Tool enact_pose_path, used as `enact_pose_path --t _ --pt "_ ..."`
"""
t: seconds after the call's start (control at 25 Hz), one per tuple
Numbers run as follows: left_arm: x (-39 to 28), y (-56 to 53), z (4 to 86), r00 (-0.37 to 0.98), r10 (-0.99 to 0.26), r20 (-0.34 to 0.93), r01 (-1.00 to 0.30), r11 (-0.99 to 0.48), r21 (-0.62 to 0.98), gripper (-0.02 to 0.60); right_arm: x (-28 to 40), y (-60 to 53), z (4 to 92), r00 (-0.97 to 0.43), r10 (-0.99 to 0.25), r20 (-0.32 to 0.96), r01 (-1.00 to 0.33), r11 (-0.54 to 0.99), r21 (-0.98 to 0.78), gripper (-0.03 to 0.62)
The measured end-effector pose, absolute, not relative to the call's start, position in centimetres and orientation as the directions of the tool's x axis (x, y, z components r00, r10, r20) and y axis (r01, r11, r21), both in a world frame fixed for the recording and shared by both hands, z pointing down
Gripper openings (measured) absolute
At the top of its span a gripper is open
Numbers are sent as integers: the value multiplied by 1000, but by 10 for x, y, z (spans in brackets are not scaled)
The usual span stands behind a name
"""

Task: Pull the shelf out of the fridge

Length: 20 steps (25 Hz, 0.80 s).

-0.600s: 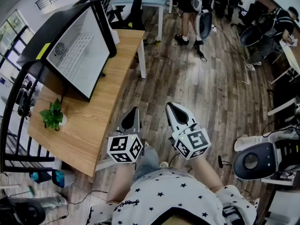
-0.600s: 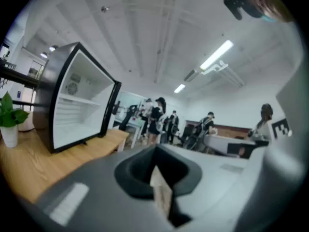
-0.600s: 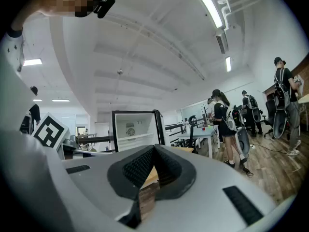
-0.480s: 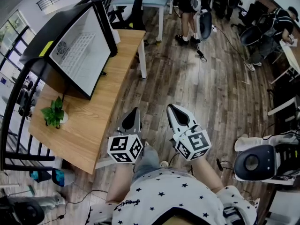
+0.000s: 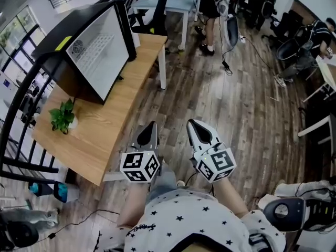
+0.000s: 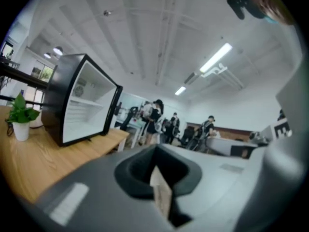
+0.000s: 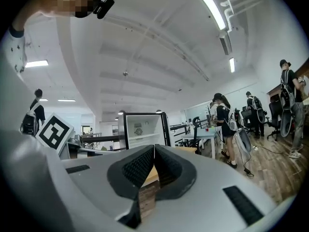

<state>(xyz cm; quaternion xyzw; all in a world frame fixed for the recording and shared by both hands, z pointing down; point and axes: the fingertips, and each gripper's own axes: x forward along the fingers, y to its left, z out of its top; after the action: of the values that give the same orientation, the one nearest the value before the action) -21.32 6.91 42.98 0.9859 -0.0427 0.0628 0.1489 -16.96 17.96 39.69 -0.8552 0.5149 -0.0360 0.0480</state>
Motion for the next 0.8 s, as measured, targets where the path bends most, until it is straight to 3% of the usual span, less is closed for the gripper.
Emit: enact_pose_path --t 0.44,0.8 --pt "-228 82 433 987 -76 140 -116 -947 298 5 -187 186 396 413 -911 13 -899 -410 -152 23" --pt "-208 64 436 986 -78 146 -121 -942 315 5 -163 171 398 415 -910 12 -893 -410 -188 23"
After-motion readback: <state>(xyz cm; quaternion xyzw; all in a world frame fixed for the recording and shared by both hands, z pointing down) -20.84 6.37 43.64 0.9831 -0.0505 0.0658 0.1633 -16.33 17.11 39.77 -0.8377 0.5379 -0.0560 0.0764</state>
